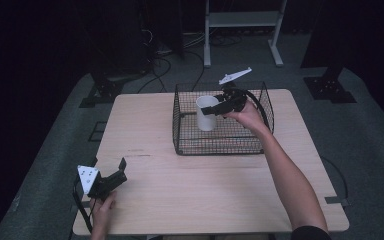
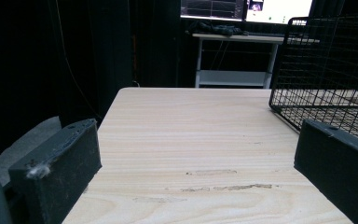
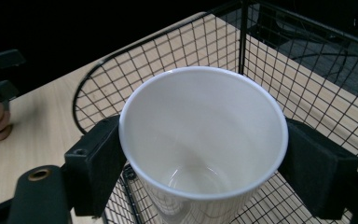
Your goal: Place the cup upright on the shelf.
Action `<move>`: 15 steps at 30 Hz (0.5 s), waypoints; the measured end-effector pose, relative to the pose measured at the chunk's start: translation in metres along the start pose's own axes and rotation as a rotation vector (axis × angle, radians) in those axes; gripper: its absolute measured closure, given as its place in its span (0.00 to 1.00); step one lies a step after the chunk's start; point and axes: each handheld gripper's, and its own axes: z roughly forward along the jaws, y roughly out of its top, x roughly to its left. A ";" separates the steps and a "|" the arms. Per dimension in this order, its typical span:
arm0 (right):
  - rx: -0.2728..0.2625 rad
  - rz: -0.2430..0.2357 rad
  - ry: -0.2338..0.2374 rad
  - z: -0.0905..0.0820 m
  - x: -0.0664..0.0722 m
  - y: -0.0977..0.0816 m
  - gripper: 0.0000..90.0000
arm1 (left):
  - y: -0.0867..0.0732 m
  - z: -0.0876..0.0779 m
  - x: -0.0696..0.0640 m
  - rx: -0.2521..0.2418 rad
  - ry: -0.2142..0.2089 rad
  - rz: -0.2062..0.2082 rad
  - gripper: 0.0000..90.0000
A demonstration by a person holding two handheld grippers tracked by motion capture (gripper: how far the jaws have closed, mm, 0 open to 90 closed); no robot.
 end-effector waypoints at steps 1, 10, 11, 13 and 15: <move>0.002 0.002 -0.004 0.002 -0.001 -0.001 0.20 | 0.000 0.000 0.000 0.000 0.000 0.000 0.00; 0.035 0.034 -0.024 0.015 -0.013 -0.009 0.20 | 0.000 0.000 0.000 0.000 0.000 0.000 0.00; 0.033 0.037 -0.026 0.016 -0.015 -0.010 0.20 | 0.000 0.000 0.000 0.000 0.000 0.000 0.00; 0.037 0.048 -0.030 0.018 -0.017 -0.011 0.20 | 0.000 0.000 0.000 0.000 0.000 -0.001 0.00; 0.038 0.052 -0.033 0.020 -0.020 -0.013 0.20 | 0.000 0.000 0.000 0.000 0.000 0.000 0.00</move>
